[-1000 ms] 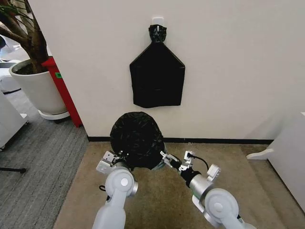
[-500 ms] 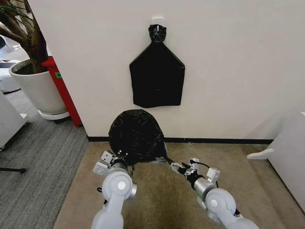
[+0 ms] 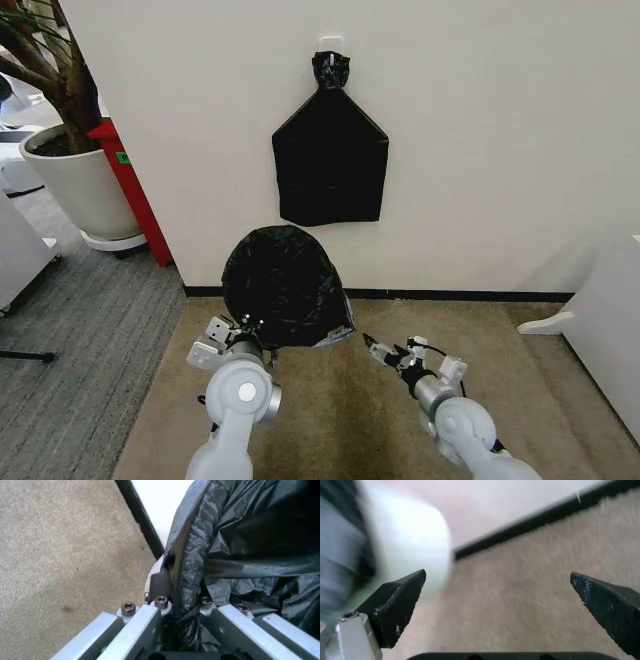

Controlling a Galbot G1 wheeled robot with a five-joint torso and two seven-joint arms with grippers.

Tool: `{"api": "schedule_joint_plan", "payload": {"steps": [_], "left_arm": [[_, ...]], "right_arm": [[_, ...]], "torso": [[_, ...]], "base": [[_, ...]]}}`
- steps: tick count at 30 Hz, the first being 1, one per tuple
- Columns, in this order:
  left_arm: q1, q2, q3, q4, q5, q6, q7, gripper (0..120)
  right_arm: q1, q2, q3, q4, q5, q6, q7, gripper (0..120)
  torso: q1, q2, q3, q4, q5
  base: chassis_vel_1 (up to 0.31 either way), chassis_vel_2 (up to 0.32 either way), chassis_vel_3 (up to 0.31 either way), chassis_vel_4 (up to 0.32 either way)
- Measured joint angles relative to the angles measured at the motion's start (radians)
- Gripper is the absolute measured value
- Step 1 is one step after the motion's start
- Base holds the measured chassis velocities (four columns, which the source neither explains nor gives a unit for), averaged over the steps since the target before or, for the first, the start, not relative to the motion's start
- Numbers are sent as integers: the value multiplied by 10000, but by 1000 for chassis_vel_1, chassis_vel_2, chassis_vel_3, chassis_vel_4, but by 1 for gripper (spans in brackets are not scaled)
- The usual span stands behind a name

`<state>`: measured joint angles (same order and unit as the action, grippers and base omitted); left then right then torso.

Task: Place the garbage bag over the trash bin.

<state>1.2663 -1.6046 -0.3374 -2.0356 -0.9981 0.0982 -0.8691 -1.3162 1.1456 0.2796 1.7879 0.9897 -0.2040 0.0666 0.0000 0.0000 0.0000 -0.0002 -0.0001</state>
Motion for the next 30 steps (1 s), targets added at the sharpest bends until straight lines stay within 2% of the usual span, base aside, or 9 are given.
{"api": "schedule_joint_plan", "payload": {"steps": [4,9,21,30], "left_arm": [[-73,-21,38,243,71,-28,46,0],[-158,-20,83,294,80,-29,52,0],[-26,17,193,17,-22,-14,32,0],[222,-36,238,-526,-209,46,-54,0]], "right_arm": [[-335,0,88,1534,407,-116,220,100],[-487,93,-309,2061,319,-276,296,100],[-117,165,-554,803,-63,-265,166,100],[553,291,-604,-738,-283,-109,23,100]], "torso": [[0,0,0,2,-1],[0,0,-1,2,2],[0,0,0,3,1],[0,0,0,3,2]], "base": [[0,0,0,0],[0,0,0,0],[0,0,0,0],[0,0,0,0]]}}
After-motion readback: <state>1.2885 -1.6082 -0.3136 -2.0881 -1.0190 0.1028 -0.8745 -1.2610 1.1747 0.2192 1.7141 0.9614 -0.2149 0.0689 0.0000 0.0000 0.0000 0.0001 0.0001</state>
